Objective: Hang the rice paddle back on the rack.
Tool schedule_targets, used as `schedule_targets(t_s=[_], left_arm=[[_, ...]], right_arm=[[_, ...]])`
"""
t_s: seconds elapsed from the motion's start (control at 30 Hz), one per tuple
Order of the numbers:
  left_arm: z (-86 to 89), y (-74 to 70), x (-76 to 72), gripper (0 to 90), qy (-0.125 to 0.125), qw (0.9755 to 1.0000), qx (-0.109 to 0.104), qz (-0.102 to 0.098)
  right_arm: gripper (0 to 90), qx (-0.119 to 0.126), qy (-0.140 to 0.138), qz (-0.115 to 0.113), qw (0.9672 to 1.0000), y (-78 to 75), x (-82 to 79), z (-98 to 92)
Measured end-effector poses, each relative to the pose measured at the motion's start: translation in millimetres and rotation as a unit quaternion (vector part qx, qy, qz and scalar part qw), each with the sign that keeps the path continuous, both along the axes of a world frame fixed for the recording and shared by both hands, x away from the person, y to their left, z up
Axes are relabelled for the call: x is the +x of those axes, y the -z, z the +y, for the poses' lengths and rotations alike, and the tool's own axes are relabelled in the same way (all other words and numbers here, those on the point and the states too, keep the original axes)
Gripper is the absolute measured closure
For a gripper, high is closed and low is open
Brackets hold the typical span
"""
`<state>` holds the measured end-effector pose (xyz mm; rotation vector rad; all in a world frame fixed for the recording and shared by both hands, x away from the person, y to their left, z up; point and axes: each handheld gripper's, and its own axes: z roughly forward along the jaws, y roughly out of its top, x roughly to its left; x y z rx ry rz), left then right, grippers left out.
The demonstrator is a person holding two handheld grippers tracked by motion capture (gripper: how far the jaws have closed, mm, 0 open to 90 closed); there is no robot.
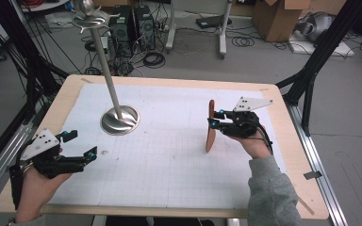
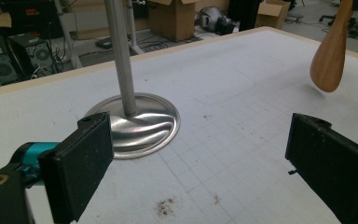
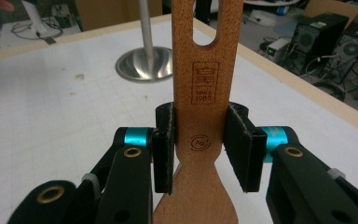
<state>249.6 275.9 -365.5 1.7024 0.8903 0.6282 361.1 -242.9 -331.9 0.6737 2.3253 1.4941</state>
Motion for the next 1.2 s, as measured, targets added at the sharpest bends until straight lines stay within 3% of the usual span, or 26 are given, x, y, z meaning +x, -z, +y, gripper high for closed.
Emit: schedule_targets(t_s=[0.3, 0.5, 0.7, 1.0, 1.2], left_arm=[[0.8, -1.4, -5.5, 8.0, -0.002, 1.0, 0.004, -0.002], [2.0, -2.0, -8.0, 8.0, 0.002, 1.0, -0.008, -0.002], [1.9, -3.2, -10.1, 8.0, 0.002, 0.9999, -0.01, -0.005], [3.5, -3.4, -12.0, 8.0, 0.001, 0.9999, -0.012, -0.008], [2.4, -1.8, -11.7, 8.0, 0.007, 0.9998, -0.017, -0.005]], right_arm=[[64.8, 0.015, -0.006, -0.007, 0.9999, -11.5, 3.2, 17.4], [64.8, 0.031, -0.012, 0.015, 0.9993, -14.8, 8.7, 25.8], [64.7, 0.042, -0.012, 0.012, 0.999, -17.9, 14.2, 34.8], [64.8, 0.046, -0.013, -0.003, 0.9988, -31.7, 17.1, 53.4], [64.8, 0.041, -0.026, 0.0, 0.9988, -39.4, 19.0, 68.3]])
